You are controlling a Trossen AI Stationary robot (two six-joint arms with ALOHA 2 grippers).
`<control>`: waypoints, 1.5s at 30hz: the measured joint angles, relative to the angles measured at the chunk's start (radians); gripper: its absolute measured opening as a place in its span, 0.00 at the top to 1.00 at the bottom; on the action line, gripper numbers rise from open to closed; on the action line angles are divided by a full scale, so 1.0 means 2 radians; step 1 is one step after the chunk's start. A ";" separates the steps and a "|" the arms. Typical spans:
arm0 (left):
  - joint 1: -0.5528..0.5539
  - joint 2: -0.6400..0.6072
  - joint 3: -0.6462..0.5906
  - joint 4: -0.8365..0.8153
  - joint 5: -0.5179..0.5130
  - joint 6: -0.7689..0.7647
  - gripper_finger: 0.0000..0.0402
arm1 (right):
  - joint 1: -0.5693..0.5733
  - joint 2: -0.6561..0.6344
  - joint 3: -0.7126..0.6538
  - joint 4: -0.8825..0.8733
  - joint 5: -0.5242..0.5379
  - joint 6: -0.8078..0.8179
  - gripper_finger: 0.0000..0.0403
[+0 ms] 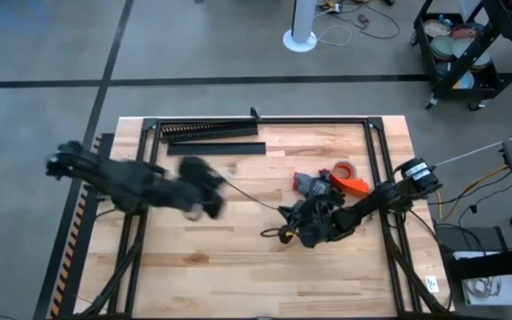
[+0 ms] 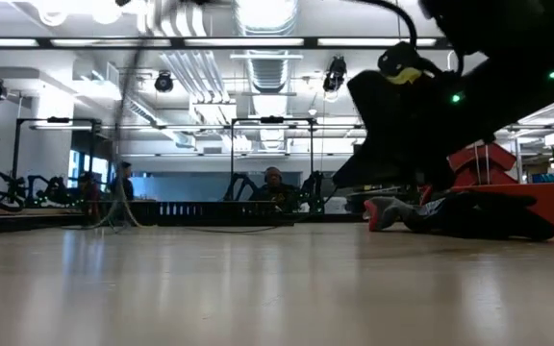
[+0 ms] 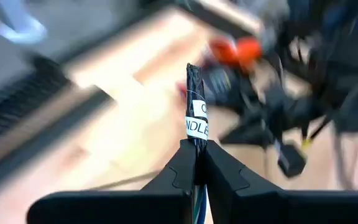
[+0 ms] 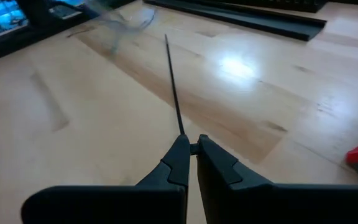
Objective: Ziptie cables
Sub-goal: Wrap the black zip tie on the cable
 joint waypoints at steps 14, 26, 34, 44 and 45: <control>0.042 0.189 -0.097 0.249 0.131 -0.003 0.99 | 0.050 0.006 0.001 -0.047 0.080 0.103 1.00; 0.151 0.297 -0.079 0.326 0.115 0.028 0.99 | 0.063 0.036 0.010 -0.048 0.091 0.130 1.00; 0.209 0.326 -0.080 0.333 0.098 0.054 0.99 | 0.062 0.035 0.012 -0.051 0.082 0.134 1.00; 0.218 0.321 -0.081 0.326 0.155 0.113 0.76 | 0.062 0.035 0.012 -0.053 0.080 0.132 1.00; 0.218 0.321 -0.081 0.322 0.163 0.116 0.71 | 0.062 0.035 0.012 -0.053 0.079 0.132 1.00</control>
